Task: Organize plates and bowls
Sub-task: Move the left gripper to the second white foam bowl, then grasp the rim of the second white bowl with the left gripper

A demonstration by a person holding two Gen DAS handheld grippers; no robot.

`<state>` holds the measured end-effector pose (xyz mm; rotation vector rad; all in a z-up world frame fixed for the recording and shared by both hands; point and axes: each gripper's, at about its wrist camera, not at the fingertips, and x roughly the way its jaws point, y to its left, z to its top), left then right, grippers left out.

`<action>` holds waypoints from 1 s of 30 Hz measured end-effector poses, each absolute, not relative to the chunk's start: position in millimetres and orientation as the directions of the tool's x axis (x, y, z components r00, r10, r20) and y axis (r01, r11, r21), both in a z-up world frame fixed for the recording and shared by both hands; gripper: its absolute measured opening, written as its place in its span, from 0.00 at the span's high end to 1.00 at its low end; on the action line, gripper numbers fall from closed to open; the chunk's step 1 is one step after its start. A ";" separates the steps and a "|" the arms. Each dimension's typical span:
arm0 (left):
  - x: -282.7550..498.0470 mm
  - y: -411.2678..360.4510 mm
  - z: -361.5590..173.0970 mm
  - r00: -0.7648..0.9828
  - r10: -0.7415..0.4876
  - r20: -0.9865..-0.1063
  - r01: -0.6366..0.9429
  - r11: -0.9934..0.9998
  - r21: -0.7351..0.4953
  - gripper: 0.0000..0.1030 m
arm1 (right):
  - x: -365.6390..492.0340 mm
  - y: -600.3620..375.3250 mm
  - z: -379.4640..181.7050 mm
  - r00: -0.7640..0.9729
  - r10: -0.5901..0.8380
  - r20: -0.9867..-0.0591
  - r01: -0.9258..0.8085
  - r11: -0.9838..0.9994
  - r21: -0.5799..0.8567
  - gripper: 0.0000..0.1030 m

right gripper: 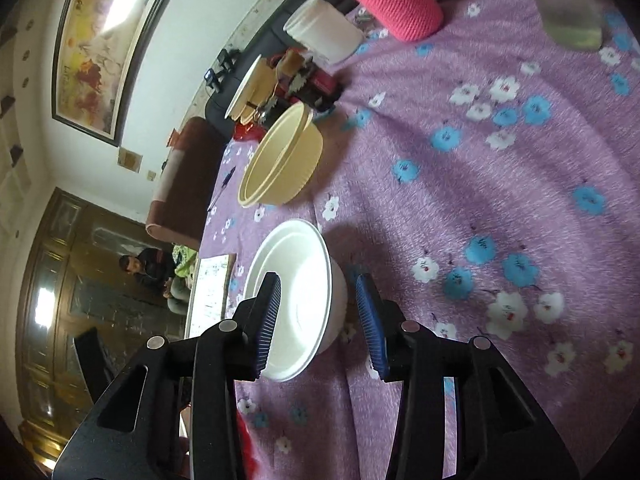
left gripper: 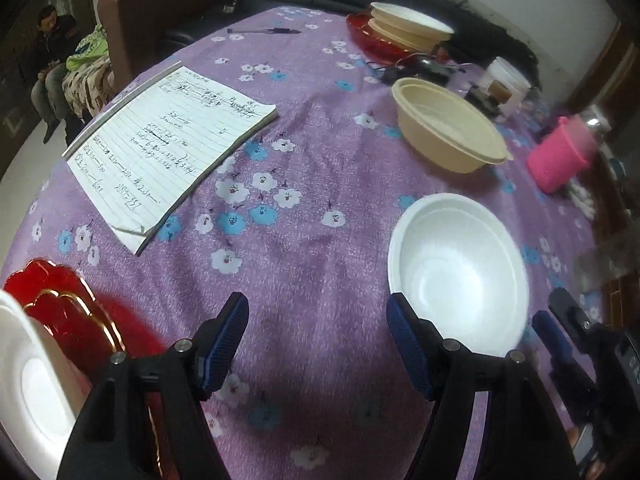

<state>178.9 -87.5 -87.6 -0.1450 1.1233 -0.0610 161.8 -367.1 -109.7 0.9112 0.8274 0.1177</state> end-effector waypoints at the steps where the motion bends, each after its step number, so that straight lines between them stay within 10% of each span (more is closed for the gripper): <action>1: 181.0 -88.7 -89.3 0.430 -0.116 -0.895 -0.032 0.989 -0.144 0.31 | 163.4 -366.3 -110.6 0.694 0.412 -0.590 0.238 0.643 0.728 0.62; 30: 207.3 -111.2 -90.6 0.366 -0.279 -0.888 -0.002 0.954 -0.301 0.24 | 174.4 -352.8 -132.6 0.654 0.451 -0.607 0.210 0.663 0.718 0.61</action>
